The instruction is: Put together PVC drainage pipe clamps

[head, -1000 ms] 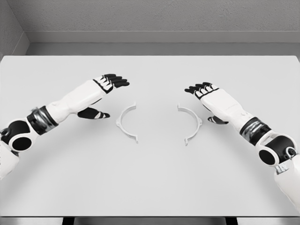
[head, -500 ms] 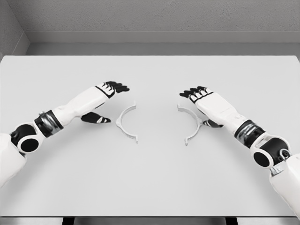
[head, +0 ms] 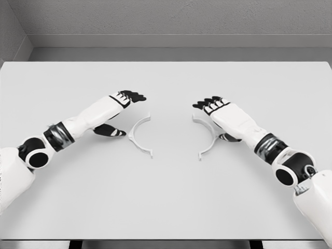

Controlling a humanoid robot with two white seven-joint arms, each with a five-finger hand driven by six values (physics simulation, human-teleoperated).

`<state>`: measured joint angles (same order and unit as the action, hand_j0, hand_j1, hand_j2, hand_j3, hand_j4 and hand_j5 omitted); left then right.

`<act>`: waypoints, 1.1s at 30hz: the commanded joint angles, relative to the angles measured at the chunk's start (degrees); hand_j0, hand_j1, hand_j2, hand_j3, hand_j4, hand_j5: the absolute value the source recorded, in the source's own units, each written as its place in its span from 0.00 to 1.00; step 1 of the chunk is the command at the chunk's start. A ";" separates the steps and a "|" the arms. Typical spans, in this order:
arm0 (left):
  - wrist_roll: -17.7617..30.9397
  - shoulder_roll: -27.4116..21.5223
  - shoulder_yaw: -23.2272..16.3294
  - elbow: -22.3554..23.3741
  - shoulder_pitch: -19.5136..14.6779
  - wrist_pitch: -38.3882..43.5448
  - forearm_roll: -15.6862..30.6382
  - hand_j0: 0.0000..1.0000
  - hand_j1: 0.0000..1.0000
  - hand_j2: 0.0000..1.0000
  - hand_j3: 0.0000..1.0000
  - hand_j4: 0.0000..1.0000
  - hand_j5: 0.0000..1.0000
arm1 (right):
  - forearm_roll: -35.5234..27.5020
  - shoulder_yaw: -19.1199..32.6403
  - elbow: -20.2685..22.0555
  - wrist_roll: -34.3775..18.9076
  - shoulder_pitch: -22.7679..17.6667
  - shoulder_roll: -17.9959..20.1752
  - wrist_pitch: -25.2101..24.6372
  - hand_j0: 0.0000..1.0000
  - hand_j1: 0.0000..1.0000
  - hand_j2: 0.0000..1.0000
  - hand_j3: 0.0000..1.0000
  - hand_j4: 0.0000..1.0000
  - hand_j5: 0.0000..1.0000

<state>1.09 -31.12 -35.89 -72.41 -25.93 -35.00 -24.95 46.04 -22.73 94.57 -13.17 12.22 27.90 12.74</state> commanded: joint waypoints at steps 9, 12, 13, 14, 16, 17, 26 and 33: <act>0.05 2.46 -0.49 -0.28 0.09 0.00 0.08 1.00 1.00 1.00 1.00 1.00 1.00 | -0.16 -1.00 1.32 -0.37 0.00 -0.39 0.00 1.00 1.00 1.00 1.00 1.00 1.00; 0.05 3.25 -1.28 -0.63 0.17 0.00 0.08 1.00 1.00 1.00 1.00 1.00 1.00 | -0.16 -1.44 1.58 -0.37 0.00 -0.48 -0.08 1.00 1.00 1.00 1.00 1.00 1.00; 0.05 3.52 -1.37 -0.71 0.17 0.00 0.08 1.00 1.00 1.00 1.00 1.00 1.00 | -0.16 -1.53 1.58 -0.37 0.09 -0.48 -0.08 1.00 1.00 1.00 1.00 1.00 1.00; -0.03 3.96 -1.37 -0.72 0.18 0.00 -0.01 1.00 1.00 1.00 1.00 1.00 1.00 | -0.16 -1.71 1.58 -0.45 0.35 -0.92 -0.08 1.00 1.00 1.00 1.00 1.00 1.00; 0.05 4.31 -1.37 -0.72 0.26 0.00 -0.01 1.00 1.00 1.00 1.00 1.00 1.00 | -0.16 -1.71 1.58 -0.72 0.35 -1.19 -0.08 1.00 1.00 1.00 1.00 1.00 1.00; 0.05 4.49 -1.37 -0.80 0.26 0.00 0.08 1.00 1.00 1.00 1.00 1.00 1.00 | -0.16 -1.80 1.58 -0.72 0.35 -1.19 -0.08 1.00 1.00 1.00 1.00 1.00 1.00; 0.05 3.08 -0.23 1.13 -1.14 0.00 0.43 1.00 1.00 1.00 1.00 1.00 1.00 | -0.07 -3.11 2.20 -0.81 0.35 -1.80 -1.05 1.00 1.00 1.00 1.00 1.00 1.00; -0.04 3.61 -0.49 1.57 -2.90 0.00 0.78 1.00 1.00 1.00 1.00 1.00 1.00 | -0.07 -4.17 2.46 -0.81 1.23 -2.77 -1.67 1.00 1.00 1.00 1.00 1.00 1.00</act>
<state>1.09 -27.69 -36.35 -71.01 -28.83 -35.00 -24.50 46.12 -26.49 96.95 -14.00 13.53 25.40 11.22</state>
